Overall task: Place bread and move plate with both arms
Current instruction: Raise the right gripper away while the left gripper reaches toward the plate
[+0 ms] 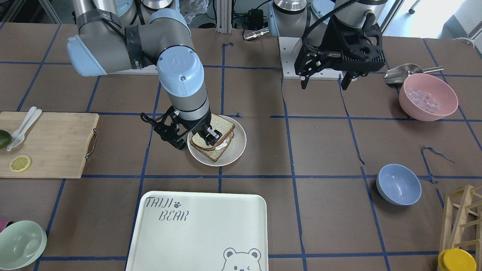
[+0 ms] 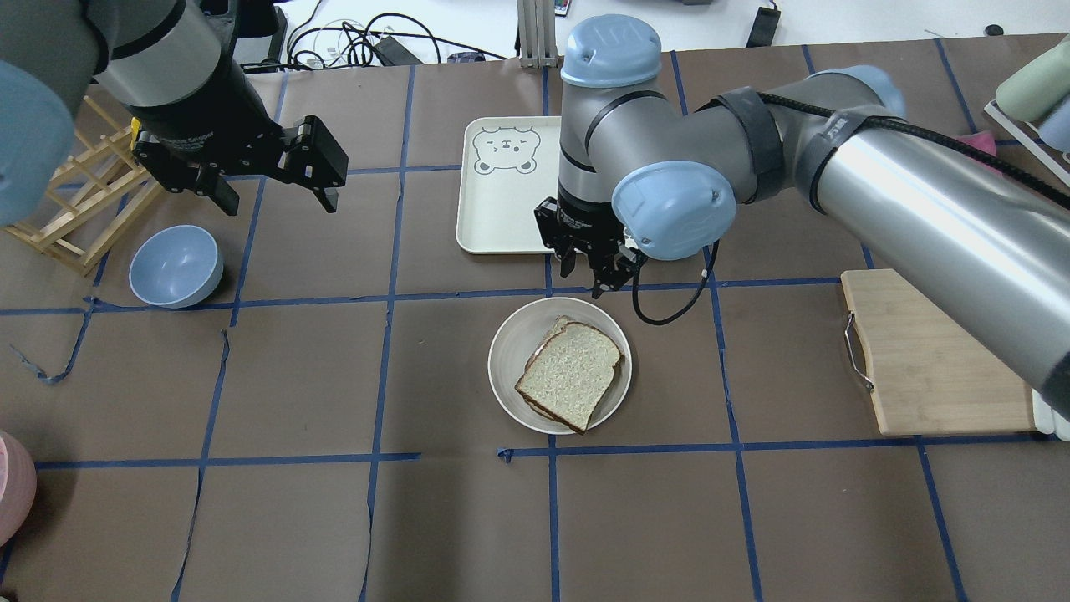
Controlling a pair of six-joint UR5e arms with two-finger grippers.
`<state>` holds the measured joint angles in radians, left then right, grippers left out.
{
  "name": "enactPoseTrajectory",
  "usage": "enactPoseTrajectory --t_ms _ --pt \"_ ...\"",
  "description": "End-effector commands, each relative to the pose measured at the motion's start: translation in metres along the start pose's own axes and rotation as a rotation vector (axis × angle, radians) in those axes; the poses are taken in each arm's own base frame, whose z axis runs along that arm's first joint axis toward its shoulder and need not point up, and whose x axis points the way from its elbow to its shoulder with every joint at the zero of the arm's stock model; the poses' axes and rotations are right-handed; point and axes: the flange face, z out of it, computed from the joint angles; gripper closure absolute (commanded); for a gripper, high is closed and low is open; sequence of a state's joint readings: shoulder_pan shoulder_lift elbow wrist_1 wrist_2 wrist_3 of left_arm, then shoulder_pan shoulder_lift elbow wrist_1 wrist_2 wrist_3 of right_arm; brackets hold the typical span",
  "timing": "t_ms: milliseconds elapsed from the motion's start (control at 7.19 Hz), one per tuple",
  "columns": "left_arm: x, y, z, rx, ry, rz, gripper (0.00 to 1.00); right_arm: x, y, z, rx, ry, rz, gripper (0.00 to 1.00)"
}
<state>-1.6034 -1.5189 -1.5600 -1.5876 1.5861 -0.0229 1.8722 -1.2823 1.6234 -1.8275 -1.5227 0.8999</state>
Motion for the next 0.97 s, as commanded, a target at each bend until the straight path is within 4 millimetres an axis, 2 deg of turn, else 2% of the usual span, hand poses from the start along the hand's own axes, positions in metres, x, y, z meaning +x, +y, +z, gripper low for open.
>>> enactPoseTrajectory --t_ms 0,139,278,417,556,695,834 --pt "0.001 0.000 0.000 0.000 0.000 0.004 0.00 0.022 -0.001 -0.044 0.096 -0.003 -0.284 0.00" --pt "-0.002 -0.001 -0.003 0.005 -0.014 0.006 0.00 0.036 0.007 -0.073 0.129 -0.017 -0.425 0.00" --pt "0.001 -0.007 0.009 -0.024 -0.011 0.011 0.00 0.053 0.024 -0.103 0.117 -0.023 -0.445 0.00" --pt "0.004 -0.014 0.021 -0.039 -0.004 0.017 0.00 0.053 0.022 -0.103 0.079 -0.057 -0.457 0.00" --pt "0.004 -0.022 0.038 -0.073 -0.004 0.015 0.00 0.062 0.008 -0.109 0.088 -0.063 -0.521 0.00" --pt "0.008 -0.036 0.070 -0.109 0.009 0.008 0.00 0.076 -0.014 -0.113 0.100 -0.055 -0.576 0.00" --pt "0.018 -0.044 0.115 -0.130 0.086 -0.001 0.00 0.092 -0.032 -0.115 0.088 -0.049 -0.584 0.00"
